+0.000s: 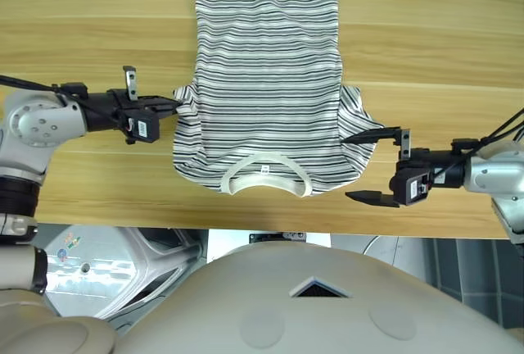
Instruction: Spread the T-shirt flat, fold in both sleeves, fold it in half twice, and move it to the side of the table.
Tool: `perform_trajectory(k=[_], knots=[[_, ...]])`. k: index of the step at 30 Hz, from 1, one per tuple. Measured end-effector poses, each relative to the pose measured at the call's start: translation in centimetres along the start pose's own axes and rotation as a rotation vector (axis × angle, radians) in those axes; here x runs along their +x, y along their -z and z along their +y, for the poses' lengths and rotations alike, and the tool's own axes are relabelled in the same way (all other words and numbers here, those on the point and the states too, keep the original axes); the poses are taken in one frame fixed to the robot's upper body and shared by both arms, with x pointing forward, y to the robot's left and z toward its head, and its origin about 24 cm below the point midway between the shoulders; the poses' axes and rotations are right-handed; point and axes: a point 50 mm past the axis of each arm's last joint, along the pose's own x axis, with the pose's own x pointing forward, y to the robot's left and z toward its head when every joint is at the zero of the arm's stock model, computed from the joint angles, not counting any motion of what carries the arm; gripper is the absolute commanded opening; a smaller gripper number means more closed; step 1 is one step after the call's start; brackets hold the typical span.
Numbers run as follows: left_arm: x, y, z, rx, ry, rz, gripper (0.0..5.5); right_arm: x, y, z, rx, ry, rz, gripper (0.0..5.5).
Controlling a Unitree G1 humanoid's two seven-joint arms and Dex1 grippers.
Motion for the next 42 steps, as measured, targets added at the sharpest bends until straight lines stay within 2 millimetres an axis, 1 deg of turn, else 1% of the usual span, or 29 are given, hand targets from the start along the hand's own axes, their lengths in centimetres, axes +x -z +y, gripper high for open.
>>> perform_trajectory(k=[3,7,10,13,19,20,22,29,32,36,38,39,40,42], knots=[[0.5,-0.2,0.6,0.011,-0.015,-0.011,0.03,0.1,0.0,-0.1,-0.001,-0.001,-0.002,5.4],[2.1,-0.8,0.7,0.026,-0.006,-0.053,0.03,0.3,0.0,-0.2,-0.008,-0.001,-0.007,5.4],[3.4,-1.4,0.4,0.026,0.006,-0.093,0.03,0.3,0.0,-0.3,-0.01,0.0,-0.007,5.4],[5.4,-2.4,0.0,0.021,0.024,-0.155,0.03,0.4,0.0,-0.4,-0.015,0.0,-0.008,5.4],[7.8,-3.5,-0.8,0.004,0.065,-0.198,0.03,0.6,-0.1,-0.4,-0.015,0.0,-0.017,5.4],[8.2,-3.8,-0.8,0.001,0.066,-0.213,0.25,0.7,-0.1,-0.4,-0.015,0.001,-0.021,5.4],[8.8,-4.1,-1.0,-0.02,0.069,-0.226,0.54,0.8,-0.1,-0.4,-0.014,0.004,-0.028,5.4],[9.0,-3.7,-0.7,-0.105,0.049,-0.209,1.6,0.9,-0.1,-0.4,-0.004,0.006,-0.026,5.4],[8.8,-3.6,-0.3,-0.139,0.016,-0.209,2.02,1.0,-0.1,-0.4,-0.005,0.006,-0.028,5.4],[8.7,-4.2,0.8,-0.193,-0.068,-0.278,2.67,1.1,-0.1,-0.5,-0.012,0.005,-0.025,5.4],[8.6,-4.4,0.4,-0.225,-0.061,-0.308,3.03,1.2,-0.1,-0.5,-0.015,0.005,-0.023,5.4],[8.4,-4.4,-0.2,-0.25,-0.049,-0.321,3.22,1.2,-0.1,-0.5,-0.015,0.006,-0.024,5.4],[7.6,-4.4,-0.7,-0.282,-0.04,-0.342,3.43,1.1,0.0,-0.7,-0.016,0.017,-0.022,5.4],[5.0,-4.5,-0.1,-0.322,-0.074,-0.407,3.76,0.3,-0.1,-1.6,-0.028,0.091,-0.011,5.4]])
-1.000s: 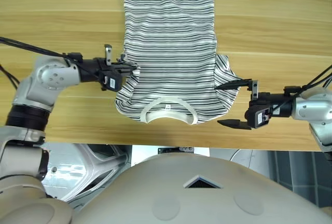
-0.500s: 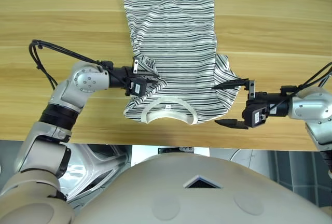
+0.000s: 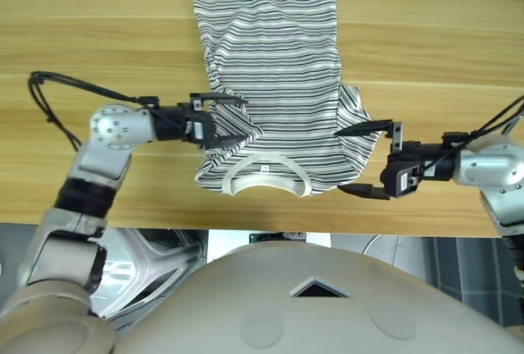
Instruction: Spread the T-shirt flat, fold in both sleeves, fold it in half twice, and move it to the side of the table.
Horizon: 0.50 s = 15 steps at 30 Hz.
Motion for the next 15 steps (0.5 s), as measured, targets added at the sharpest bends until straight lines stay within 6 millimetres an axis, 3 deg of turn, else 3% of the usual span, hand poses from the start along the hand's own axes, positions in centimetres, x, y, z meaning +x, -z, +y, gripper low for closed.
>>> perform_trajectory(k=[3,6,10,12,15], knots=[[-2.3,-1.2,0.9,-0.011,-0.049,-0.049,4.21,-3.0,-0.2,-3.2,-0.055,0.198,0.059,5.4],[-3.6,-0.7,1.5,0.0,-0.105,0.017,4.68,-6.7,1.5,-5.0,-0.103,0.342,0.297,5.4],[-3.4,0.5,0.7,-0.006,-0.111,0.072,4.73,-9.3,5.7,-3.9,-0.071,0.32,0.629,5.4],[-2.8,1.5,-0.3,-0.031,-0.099,0.1,4.73,-9.0,7.9,-2.0,-0.02,0.225,0.721,5.4],[-2.8,2.3,-1.0,-0.044,-0.107,0.136,4.73,-8.2,9.4,-0.5,0.004,0.138,0.753,5.4]])
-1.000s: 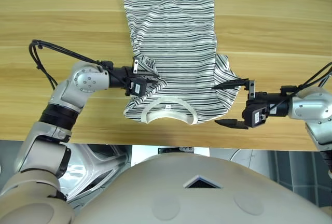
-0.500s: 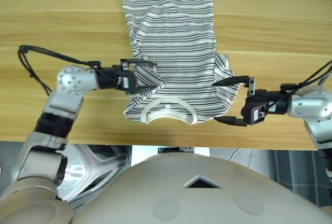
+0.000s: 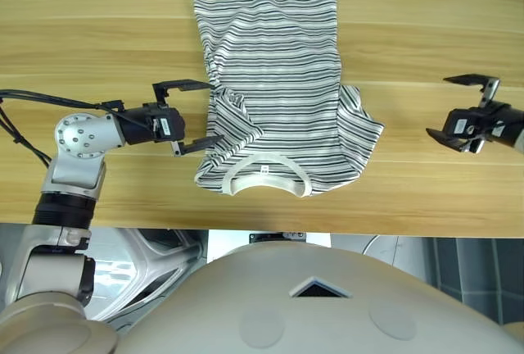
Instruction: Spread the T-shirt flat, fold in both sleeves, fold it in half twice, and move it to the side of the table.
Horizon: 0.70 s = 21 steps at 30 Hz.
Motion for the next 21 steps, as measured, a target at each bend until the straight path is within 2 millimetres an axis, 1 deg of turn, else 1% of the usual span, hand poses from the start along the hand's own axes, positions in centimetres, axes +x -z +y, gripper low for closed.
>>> perform_trajectory(k=[3,6,9,17,19,21], knots=[[-0.1,0.2,-0.1,0.003,-0.005,0.006,4.73,0.5,-0.1,-0.2,-0.018,-0.009,-0.016,5.4],[-0.2,0.4,-0.1,-0.002,-0.011,0.012,4.73,0.8,-0.6,0.1,-0.028,-0.014,-0.055,5.4],[-0.3,0.7,-0.2,-0.003,-0.015,0.03,4.73,1.1,-1.6,0.3,-0.044,-0.018,-0.112,5.4],[-0.1,0.9,-0.1,0.002,-0.028,0.026,4.73,1.5,-2.5,0.3,-0.038,-0.024,-0.164,5.4],[0.1,1.3,-0.3,-0.01,-0.028,0.033,4.73,2.2,-2.8,0.1,-0.034,-0.009,-0.181,5.4],[0.3,1.4,0.0,-0.005,-0.03,0.03,4.73,2.7,-3.3,-0.1,-0.05,-0.01,-0.193,5.4]])
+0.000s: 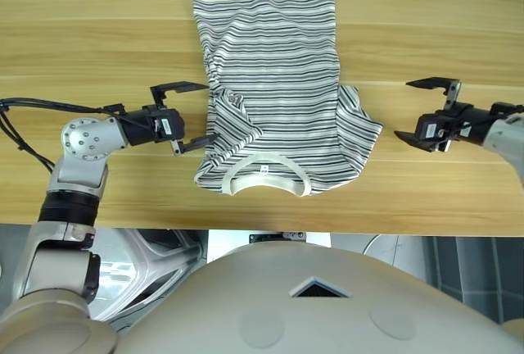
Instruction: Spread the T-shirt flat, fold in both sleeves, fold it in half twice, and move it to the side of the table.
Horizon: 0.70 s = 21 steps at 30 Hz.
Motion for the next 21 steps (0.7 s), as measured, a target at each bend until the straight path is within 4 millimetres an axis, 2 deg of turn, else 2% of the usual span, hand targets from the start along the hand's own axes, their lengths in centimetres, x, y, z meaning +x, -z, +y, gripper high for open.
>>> perform_trajectory(k=[4,13,21], knots=[[0.2,-0.2,0.2,0.018,0.001,-0.006,4.73,1.3,-1.5,-0.2,-0.029,0.0,-0.055,5.4],[0.2,-0.4,-0.2,0.024,0.01,-0.014,4.73,2.0,-3.3,0.2,-0.044,-0.006,-0.121,5.4],[0.1,-0.4,-0.4,0.022,0.012,-0.013,4.73,1.8,-3.3,0.5,-0.017,-0.006,-0.128,5.4]])
